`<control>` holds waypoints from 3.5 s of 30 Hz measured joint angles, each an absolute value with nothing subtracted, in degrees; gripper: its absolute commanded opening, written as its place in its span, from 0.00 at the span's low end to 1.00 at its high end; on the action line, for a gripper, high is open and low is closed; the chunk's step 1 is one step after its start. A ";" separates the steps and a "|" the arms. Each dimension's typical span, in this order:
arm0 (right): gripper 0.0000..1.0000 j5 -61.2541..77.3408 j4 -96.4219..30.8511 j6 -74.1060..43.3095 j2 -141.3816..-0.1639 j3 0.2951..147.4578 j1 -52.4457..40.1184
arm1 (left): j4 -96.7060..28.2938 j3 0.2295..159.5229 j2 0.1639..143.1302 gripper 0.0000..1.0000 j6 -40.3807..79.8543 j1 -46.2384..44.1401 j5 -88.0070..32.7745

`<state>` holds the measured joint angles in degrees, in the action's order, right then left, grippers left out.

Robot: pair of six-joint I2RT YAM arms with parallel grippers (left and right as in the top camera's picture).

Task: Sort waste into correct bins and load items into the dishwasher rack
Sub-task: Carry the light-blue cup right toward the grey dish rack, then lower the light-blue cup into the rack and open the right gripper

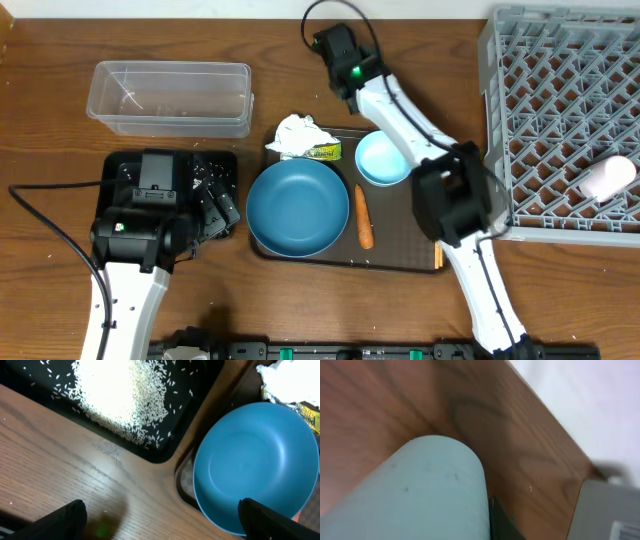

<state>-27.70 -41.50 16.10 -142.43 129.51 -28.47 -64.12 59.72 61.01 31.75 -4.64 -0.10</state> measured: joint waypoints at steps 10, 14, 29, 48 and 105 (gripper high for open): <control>0.01 -13.65 -59.09 -0.08 -112.66 130.76 -11.33 | -64.05 59.72 61.01 0.99 31.75 -4.64 -0.08; 0.01 -7.01 -66.35 -5.96 -107.24 131.04 1.39 | -64.07 59.72 61.01 1.00 31.75 -4.64 -0.08; 0.01 -3.33 -81.95 -11.31 -109.03 129.10 22.44 | -64.05 59.72 61.01 0.99 31.75 -4.64 -0.05; 0.14 -48.47 -59.88 -12.29 -115.31 112.84 23.11 | -64.05 59.72 61.01 0.99 31.75 -4.64 -0.05; 0.56 2.20 -69.80 -8.45 -123.52 131.57 36.32 | -64.07 59.72 61.01 0.99 31.75 -4.64 -0.08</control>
